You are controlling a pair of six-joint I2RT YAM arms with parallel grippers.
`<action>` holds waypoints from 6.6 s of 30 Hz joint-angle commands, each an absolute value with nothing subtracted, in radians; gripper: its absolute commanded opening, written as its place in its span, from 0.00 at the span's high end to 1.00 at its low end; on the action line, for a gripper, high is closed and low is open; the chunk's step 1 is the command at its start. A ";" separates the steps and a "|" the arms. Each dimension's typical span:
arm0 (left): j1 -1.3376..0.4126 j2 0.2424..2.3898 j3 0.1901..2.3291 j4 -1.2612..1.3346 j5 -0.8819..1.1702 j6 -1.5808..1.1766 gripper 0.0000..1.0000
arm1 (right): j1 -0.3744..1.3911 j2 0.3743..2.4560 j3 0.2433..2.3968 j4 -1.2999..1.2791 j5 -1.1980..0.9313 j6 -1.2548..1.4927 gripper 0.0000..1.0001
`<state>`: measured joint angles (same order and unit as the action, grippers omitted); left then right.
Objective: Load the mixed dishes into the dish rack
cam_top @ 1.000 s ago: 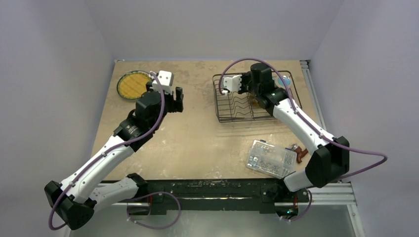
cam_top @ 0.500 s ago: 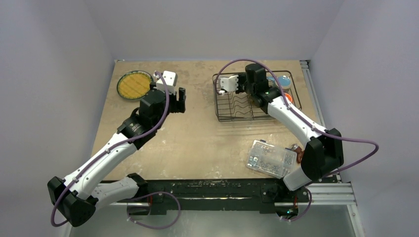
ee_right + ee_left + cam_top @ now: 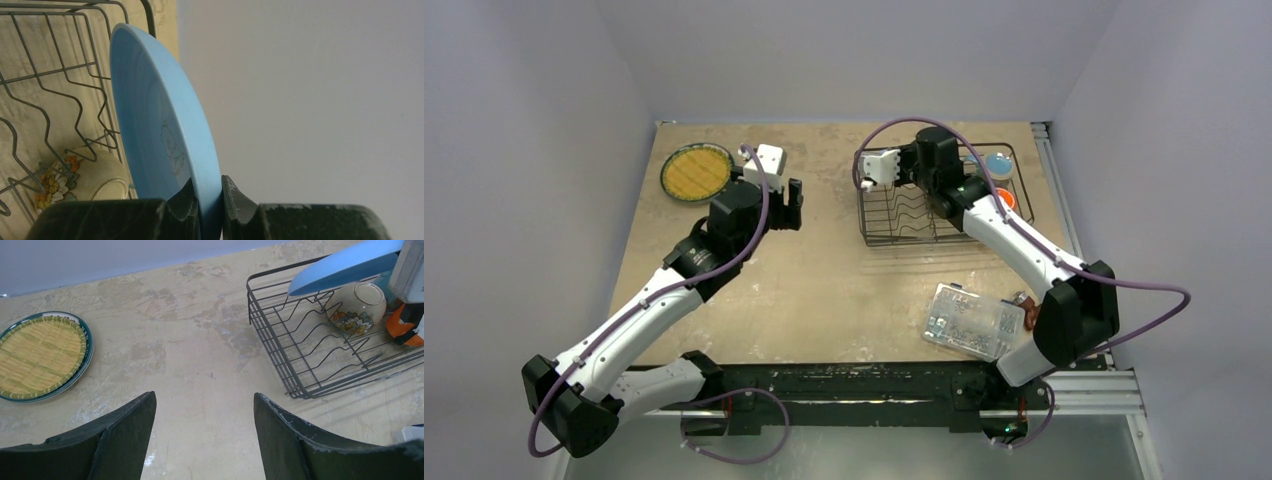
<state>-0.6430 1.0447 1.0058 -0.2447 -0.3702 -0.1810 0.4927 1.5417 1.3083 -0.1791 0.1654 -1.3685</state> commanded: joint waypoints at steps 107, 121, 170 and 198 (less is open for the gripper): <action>0.009 1.358 1.002 -0.131 0.205 -0.863 0.23 | 0.490 0.793 0.455 0.251 0.271 0.308 0.01; 0.179 1.671 1.266 -0.439 -0.290 -1.288 0.11 | 0.492 0.762 0.442 0.237 0.251 0.311 0.01; 0.217 1.883 1.355 -0.494 -0.201 -1.300 0.70 | 0.504 0.772 0.440 0.242 0.279 0.309 0.01; 0.217 1.928 1.385 -0.434 -0.135 -1.272 0.79 | 0.503 0.779 0.441 0.243 0.276 0.311 0.01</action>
<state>0.2138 1.9697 1.3922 -0.4519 -0.1566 -1.2961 0.4992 0.7815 0.4370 0.2031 0.2520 0.2989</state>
